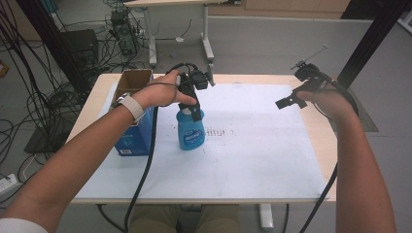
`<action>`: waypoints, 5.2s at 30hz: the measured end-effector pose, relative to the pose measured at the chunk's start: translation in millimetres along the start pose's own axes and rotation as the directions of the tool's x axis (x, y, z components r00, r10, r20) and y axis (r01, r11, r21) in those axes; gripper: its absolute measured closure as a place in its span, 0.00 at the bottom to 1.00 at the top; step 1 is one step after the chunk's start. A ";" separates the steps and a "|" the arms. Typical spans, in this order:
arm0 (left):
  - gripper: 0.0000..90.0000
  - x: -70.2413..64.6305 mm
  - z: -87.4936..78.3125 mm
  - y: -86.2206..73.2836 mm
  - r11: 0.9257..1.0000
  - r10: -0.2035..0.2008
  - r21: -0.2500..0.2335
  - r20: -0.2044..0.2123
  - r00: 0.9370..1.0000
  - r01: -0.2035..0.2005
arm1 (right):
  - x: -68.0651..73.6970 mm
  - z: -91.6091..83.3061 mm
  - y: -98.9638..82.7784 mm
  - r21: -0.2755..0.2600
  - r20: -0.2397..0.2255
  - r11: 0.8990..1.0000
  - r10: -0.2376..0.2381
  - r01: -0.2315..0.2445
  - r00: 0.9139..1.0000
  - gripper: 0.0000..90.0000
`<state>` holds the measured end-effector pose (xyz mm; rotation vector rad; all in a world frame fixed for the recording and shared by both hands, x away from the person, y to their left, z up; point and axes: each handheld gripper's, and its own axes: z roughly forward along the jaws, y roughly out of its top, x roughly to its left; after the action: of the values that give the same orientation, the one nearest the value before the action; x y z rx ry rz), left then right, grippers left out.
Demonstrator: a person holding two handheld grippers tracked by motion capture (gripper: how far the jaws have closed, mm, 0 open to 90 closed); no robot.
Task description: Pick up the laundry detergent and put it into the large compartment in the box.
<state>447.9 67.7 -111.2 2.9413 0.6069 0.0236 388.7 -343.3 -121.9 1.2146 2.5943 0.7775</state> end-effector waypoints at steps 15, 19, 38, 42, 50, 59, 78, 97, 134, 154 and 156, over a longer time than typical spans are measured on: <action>0.09 1.0 0.5 -0.2 1.000 -0.003 -0.002 0.004 1.000 0.003 | -1.4 0.3 -2.4 -0.003 -0.001 1.000 0.004 -0.004 1.000 0.08; 0.09 1.2 0.2 -0.5 1.000 -0.006 -0.002 0.004 1.000 0.006 | -1.8 -0.5 -3.1 -0.003 0.000 1.000 0.005 -0.005 1.000 0.08; 0.09 1.7 1.2 -1.1 1.000 -0.008 -0.006 0.002 1.000 0.008 | -0.9 -1.5 -2.5 -0.003 0.002 1.000 0.006 -0.006 1.000 0.08; 0.09 2.1 1.3 -1.2 1.000 -0.009 -0.005 0.004 1.000 0.009 | -1.5 -0.9 -2.9 -0.003 0.002 1.000 0.005 -0.005 1.000 0.08; 0.09 2.9 2.8 -1.6 1.000 -0.011 -0.006 0.005 1.000 0.011 | -2.0 0.1 -3.5 -0.003 0.001 1.000 0.008 -0.008 1.000 0.08; 0.09 3.7 3.5 -2.2 1.000 -0.016 -0.008 0.006 1.000 0.016 | -2.1 0.2 -3.1 -0.002 0.002 1.000 0.009 -0.009 1.000 0.08; 0.10 4.7 5.4 -2.4 1.000 -0.014 -0.005 0.012 1.000 0.014 | -2.6 2.1 -2.5 -0.001 -0.003 1.000 0.009 -0.009 1.000 0.08; 0.10 4.1 10.0 -2.2 1.000 -0.018 -0.005 0.014 1.000 0.019 | -3.1 3.3 -3.9 -0.001 -0.005 1.000 0.010 -0.010 1.000 0.08; 0.13 0.3 37.8 4.0 0.999 -0.009 0.043 0.005 1.000 0.009 | -4.6 8.6 -9.0 -0.006 -0.016 1.000 0.016 -0.017 1.000 0.08; 0.20 -2.5 43.9 5.0 0.998 -0.013 0.054 -0.013 1.000 0.013 | -4.0 10.4 -8.1 -0.006 -0.019 1.000 0.011 -0.011 1.000 0.08; 0.22 -2.5 44.0 4.9 0.998 -0.017 0.054 -0.013 1.000 0.017 | -3.9 10.4 -8.0 -0.006 -0.020 1.000 0.011 -0.011 1.000 0.08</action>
<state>449.4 56.5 -154.1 2.9903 0.6443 0.0235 389.7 -346.5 -135.1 1.2270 2.6014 0.8036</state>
